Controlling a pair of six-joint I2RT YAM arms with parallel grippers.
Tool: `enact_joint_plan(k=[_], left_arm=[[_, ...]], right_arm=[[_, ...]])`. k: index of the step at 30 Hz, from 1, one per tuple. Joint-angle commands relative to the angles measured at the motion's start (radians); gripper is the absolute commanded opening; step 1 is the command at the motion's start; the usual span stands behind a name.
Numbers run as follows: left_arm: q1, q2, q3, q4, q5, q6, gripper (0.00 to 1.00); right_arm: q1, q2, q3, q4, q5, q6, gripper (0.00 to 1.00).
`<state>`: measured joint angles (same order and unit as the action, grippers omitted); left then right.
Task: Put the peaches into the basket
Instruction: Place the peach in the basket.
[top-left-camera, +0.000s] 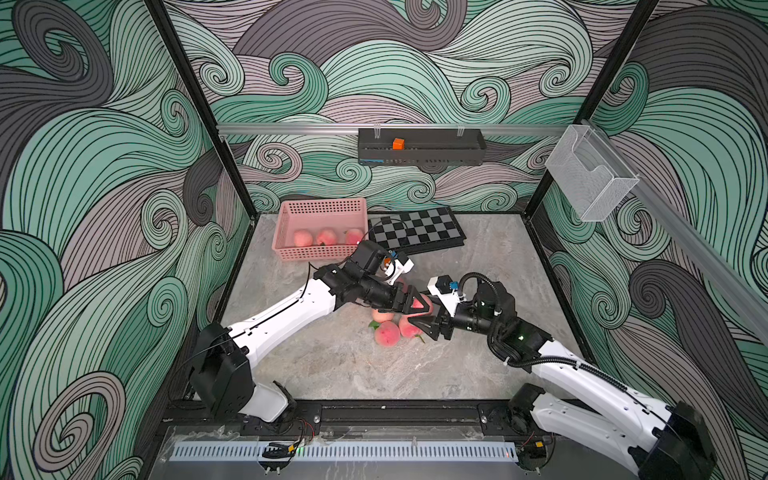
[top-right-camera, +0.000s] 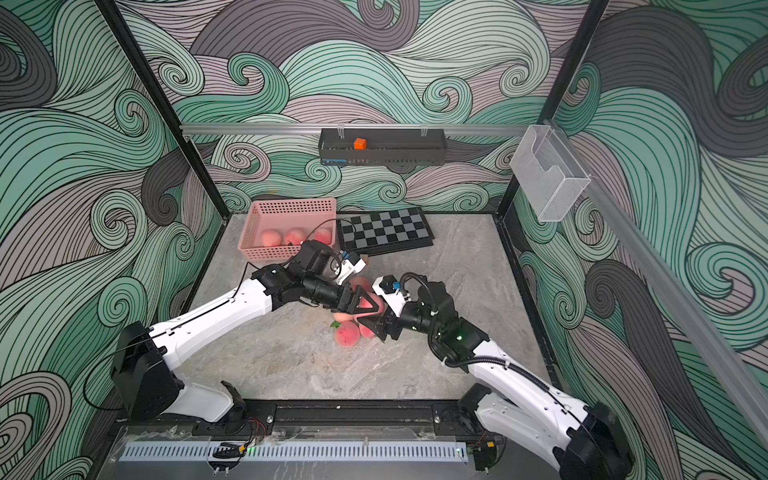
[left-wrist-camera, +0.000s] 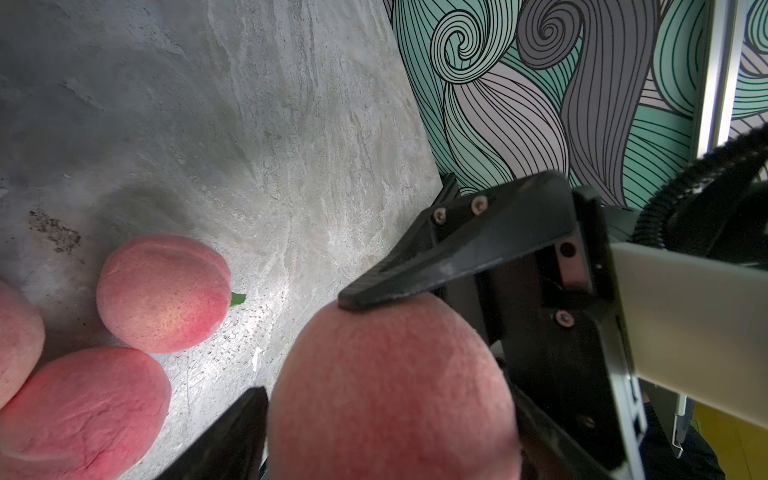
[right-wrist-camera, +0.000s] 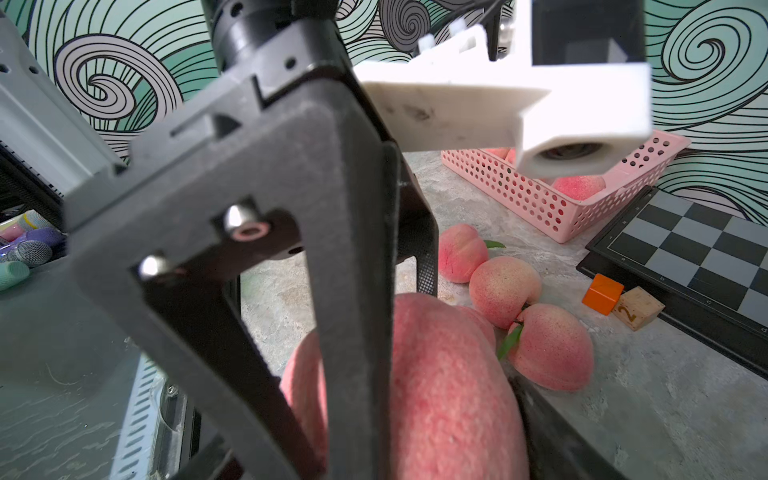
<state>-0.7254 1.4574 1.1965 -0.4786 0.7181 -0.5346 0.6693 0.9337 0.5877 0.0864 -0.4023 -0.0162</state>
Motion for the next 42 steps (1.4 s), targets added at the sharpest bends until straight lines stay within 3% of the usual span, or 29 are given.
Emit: enact_joint_plan(k=[1,9,14,21,25,31,42], left_arm=[[-0.006,0.006,0.023,0.015,0.011,0.002,0.82],[-0.006,0.006,0.048,-0.014,-0.013,0.023,0.61],[0.018,0.002,0.079,-0.070,-0.072,0.059,0.55],[0.147,0.004,0.110,-0.124,-0.143,0.097,0.54],[0.265,0.015,0.149,-0.168,-0.181,0.173,0.55],[0.396,0.117,0.327,-0.272,-0.330,0.256,0.54],[0.526,0.369,0.624,-0.245,-0.412,0.266,0.54]], right_arm=[[0.009,0.002,0.033,0.029,-0.023,-0.013,0.73],[0.010,0.016,0.044,0.016,-0.002,-0.014,0.76],[0.010,0.030,0.068,-0.016,0.049,-0.012,0.96],[0.006,0.056,0.117,-0.067,0.145,-0.005,0.99],[-0.007,0.086,0.138,-0.087,0.189,0.006,0.99],[-0.030,0.146,0.180,-0.135,0.253,0.029,0.99],[-0.053,0.241,0.250,-0.180,0.335,0.060,0.99]])
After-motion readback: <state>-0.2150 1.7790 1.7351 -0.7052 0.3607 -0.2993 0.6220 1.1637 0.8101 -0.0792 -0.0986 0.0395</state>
